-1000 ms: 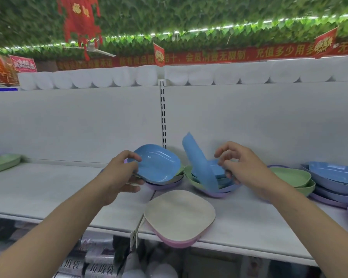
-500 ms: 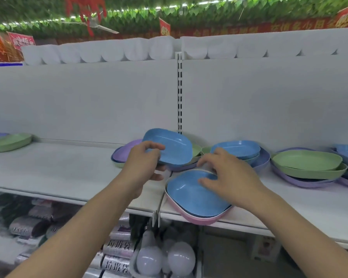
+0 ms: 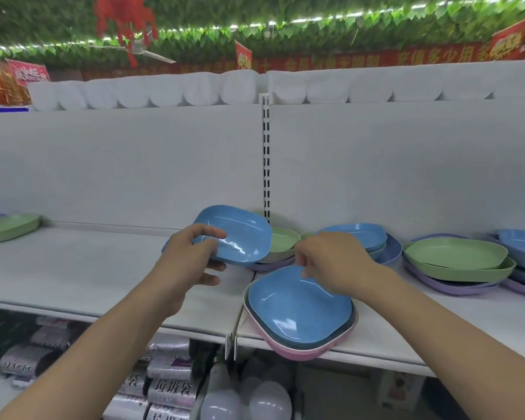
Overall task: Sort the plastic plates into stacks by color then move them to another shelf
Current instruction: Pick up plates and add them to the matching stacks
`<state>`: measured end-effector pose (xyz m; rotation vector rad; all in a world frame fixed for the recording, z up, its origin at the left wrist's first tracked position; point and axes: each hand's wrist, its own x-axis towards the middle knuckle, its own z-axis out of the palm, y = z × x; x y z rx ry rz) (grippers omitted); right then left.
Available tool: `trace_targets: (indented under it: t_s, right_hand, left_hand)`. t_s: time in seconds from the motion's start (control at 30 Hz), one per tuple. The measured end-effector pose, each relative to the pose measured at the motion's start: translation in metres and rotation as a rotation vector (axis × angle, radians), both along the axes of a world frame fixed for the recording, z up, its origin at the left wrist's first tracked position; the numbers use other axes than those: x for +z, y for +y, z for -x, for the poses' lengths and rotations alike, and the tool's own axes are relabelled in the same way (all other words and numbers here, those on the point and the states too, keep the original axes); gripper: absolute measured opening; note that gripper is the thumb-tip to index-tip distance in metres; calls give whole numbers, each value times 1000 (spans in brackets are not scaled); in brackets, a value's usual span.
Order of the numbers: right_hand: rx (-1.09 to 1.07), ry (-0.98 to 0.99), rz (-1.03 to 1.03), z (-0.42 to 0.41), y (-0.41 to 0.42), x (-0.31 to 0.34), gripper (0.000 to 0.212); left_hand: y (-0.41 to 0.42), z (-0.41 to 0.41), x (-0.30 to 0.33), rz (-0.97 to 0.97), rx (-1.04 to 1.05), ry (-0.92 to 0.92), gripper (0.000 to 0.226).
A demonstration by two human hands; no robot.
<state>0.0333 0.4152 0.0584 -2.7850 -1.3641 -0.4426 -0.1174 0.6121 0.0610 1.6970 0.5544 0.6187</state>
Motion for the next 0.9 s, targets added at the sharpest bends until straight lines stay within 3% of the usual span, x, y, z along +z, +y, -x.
trace_targets:
  t_s: [0.13,0.3,0.4,0.53,0.67,0.9]
  right_hand:
    - [55,58,-111,-1,-13,14,4]
    - [168,428,-299,-11,-38,40,6]
    - [172,723,-486,-13,-46,47,31]
    - [156,1003,-557,4,-49,45,61]
    - [191,1181,-637,27,-29,41,47]
    - [278,1152,-645,111,60,42,25]
  left_hand:
    - [4,11,5,-8,27,0,32]
    - [9,24,7,15,56,-19,31]
    - [14,32,7,42,54,-24,32]
    - [23,48,5,85,40,-44,31]
    - [44,77,1,93,51,-45,32]
    - [113,178,-11,103,118,-68,32]
